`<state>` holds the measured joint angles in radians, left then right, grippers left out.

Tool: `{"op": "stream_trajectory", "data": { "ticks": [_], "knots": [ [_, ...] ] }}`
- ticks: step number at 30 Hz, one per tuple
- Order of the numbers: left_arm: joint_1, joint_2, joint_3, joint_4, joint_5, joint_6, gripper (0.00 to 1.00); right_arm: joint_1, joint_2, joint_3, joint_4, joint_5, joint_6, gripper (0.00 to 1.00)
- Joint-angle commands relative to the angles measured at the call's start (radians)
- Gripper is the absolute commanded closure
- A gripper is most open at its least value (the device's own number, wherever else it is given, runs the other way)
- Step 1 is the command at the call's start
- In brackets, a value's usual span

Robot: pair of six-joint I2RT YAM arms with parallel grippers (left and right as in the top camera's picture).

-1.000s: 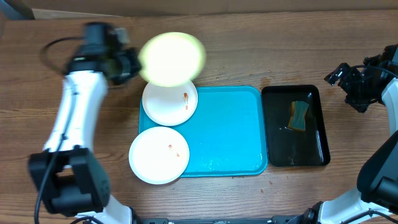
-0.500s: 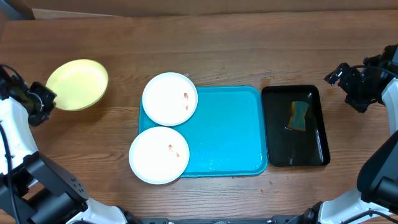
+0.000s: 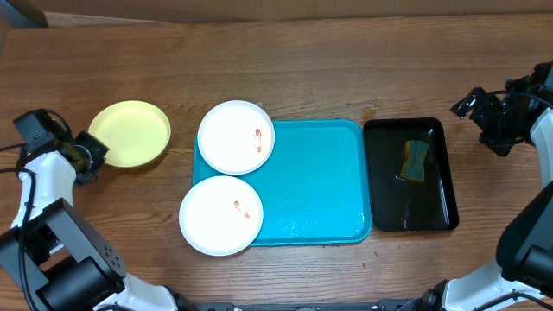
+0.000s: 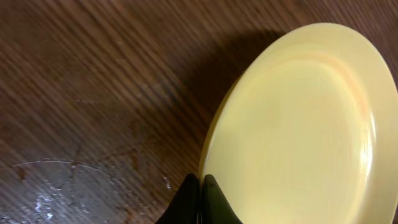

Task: Clean dirty plates on tray and stack at the side
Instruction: 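Lower the yellow plate onto the table left of the tray and release, then reach the left gripper to the rim of the lower white plate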

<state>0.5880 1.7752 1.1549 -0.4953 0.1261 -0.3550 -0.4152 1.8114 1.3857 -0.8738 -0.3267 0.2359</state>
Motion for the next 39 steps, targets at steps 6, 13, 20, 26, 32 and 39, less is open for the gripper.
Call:
{"op": "stream_trajectory", "data": {
  "ticks": [6, 13, 20, 26, 32, 39],
  "knots": [
    [-0.045, 0.003, -0.011, -0.003, 0.037, 0.034, 0.44, 0.002, -0.003, 0.023, 0.005, -0.008, 0.004, 0.0],
    [-0.056, -0.056, 0.053, -0.109, 0.222, 0.064, 0.37, 0.002, -0.003, 0.023, 0.005, -0.008, 0.004, 0.0],
    [-0.126, -0.272, 0.084, -0.38, 0.236, 0.069, 0.44, 0.002, -0.003, 0.023, 0.005, -0.008, 0.004, 0.0],
    [-0.206, -0.438, 0.071, -0.624, 0.23, 0.061, 0.43, 0.002, -0.003, 0.023, 0.005, -0.008, 0.004, 0.0],
    [-0.327, -0.461, 0.022, -0.772, 0.057, -0.019, 0.41, 0.002, -0.003, 0.023, 0.005, -0.008, 0.004, 0.0],
    [-0.459, -0.46, -0.096, -0.74, -0.055, -0.146, 0.41, 0.002, -0.003, 0.023, 0.005, -0.008, 0.004, 0.0]
  ]
}}
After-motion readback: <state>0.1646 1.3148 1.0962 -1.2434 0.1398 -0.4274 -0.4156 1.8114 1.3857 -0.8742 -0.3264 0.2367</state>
